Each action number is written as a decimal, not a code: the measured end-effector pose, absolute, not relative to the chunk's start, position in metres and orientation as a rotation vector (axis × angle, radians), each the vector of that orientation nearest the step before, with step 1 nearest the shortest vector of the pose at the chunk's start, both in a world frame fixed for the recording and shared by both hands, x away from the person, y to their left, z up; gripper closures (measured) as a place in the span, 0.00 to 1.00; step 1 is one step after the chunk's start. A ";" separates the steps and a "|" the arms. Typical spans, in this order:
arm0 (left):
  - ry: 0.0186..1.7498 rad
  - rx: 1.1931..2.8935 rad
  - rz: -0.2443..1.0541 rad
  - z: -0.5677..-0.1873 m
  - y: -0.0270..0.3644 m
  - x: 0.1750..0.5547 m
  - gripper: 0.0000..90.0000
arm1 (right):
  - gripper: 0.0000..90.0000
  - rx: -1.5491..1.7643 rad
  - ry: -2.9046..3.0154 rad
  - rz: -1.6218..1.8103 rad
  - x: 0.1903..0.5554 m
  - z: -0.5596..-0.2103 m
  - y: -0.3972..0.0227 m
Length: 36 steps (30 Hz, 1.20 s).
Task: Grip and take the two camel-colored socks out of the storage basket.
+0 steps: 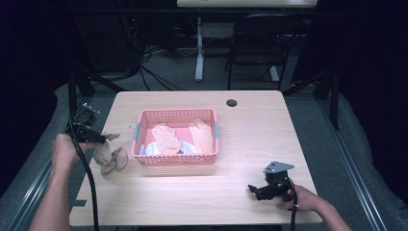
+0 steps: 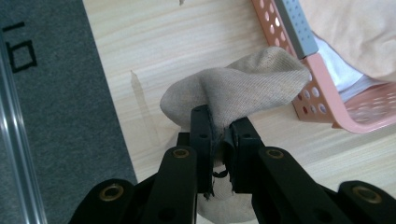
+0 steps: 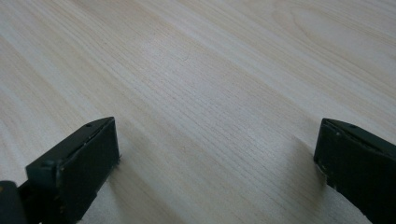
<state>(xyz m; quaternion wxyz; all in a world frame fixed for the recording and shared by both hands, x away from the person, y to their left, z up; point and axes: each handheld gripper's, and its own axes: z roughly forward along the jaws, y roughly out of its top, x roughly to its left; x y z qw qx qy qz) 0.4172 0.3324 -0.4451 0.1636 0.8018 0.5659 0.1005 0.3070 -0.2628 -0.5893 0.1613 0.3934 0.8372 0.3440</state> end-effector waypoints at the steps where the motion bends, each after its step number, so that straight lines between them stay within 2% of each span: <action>1: 1.618 2.284 0.280 -0.448 0.332 0.417 0.92 | 0.00 1.123 2.390 0.981 0.307 -0.589 -0.263; 12: 1.695 2.241 0.183 -0.489 0.334 0.422 0.89 | 0.00 1.123 2.390 0.981 0.307 -0.589 -0.263; 23: 1.753 2.212 0.183 -0.522 0.331 0.428 0.87 | 0.00 1.125 2.388 0.983 0.307 -0.589 -0.263; 30: 1.764 2.192 0.186 -0.526 0.331 0.429 0.84 | 0.00 1.124 2.390 0.981 0.307 -0.589 -0.263; 31: 1.772 2.183 0.181 -0.524 0.331 0.428 0.79 | 0.00 1.126 2.389 0.983 0.307 -0.589 -0.263; 34: 1.799 2.171 0.215 -0.516 0.333 0.426 0.50 | 0.00 1.125 2.389 0.982 0.307 -0.589 -0.263; 36: 1.796 2.160 0.230 -0.508 0.335 0.422 0.36 | 0.00 1.124 2.390 0.981 0.307 -0.589 -0.263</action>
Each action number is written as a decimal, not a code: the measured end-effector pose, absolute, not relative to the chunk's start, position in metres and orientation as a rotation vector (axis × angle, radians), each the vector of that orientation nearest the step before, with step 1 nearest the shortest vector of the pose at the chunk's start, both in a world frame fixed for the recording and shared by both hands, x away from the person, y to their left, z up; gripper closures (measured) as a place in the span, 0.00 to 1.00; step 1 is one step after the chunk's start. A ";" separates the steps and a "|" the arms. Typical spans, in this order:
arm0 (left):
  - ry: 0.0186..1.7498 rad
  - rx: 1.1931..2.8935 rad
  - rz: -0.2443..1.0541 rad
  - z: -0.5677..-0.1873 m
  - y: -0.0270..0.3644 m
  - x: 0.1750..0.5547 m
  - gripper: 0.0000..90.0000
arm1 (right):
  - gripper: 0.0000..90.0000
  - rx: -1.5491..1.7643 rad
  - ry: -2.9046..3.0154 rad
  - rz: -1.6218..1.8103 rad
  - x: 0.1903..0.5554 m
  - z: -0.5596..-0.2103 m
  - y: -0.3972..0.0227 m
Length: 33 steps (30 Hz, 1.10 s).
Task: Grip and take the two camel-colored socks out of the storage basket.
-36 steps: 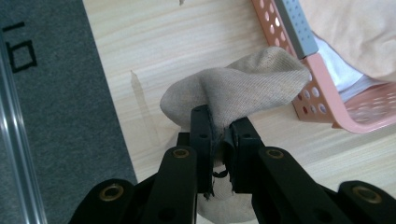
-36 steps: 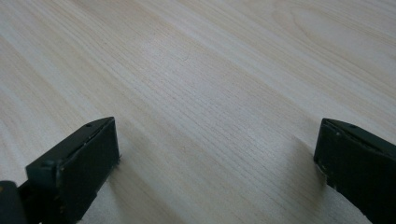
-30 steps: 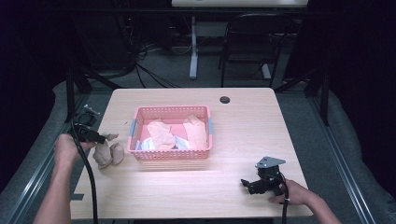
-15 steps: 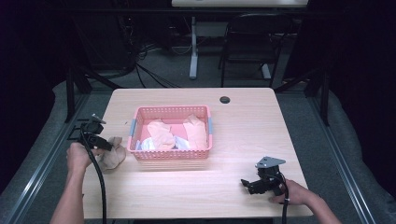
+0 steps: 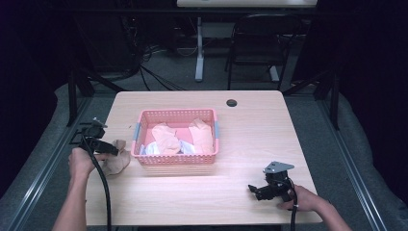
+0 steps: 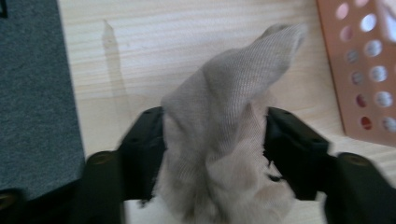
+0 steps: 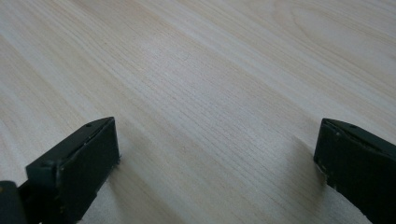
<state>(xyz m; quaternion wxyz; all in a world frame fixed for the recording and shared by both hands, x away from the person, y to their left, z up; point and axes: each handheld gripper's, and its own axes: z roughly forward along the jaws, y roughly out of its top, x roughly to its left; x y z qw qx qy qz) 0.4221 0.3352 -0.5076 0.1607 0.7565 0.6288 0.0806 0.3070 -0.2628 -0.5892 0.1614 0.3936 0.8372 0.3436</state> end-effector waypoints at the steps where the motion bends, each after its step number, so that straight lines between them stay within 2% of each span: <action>1: 1.787 2.149 0.245 -0.504 0.336 0.420 0.32 | 0.00 1.124 2.390 0.981 0.307 -0.589 -0.263; 5: 1.737 2.145 0.268 -0.484 0.337 0.407 0.18 | 0.00 1.124 2.390 0.980 0.307 -0.589 -0.263; 11: 1.687 2.163 0.284 -0.471 0.334 0.388 0.07 | 0.00 1.124 2.390 0.980 0.307 -0.589 -0.263; 19: 1.653 2.208 0.270 -0.484 0.329 0.360 0.02 | 0.00 1.124 2.390 0.980 0.307 -0.589 -0.263; 24: 1.603 2.224 0.222 -0.509 0.327 0.334 0.01 | 0.00 1.124 2.390 0.982 0.307 -0.589 -0.263; 27: 1.588 2.218 0.249 -0.522 0.326 0.322 0.00 | 0.00 1.125 2.389 0.983 0.307 -0.589 -0.263; 33: 1.594 2.262 0.242 -0.534 0.328 0.313 0.00 | 0.00 1.125 2.390 0.982 0.307 -0.589 -0.263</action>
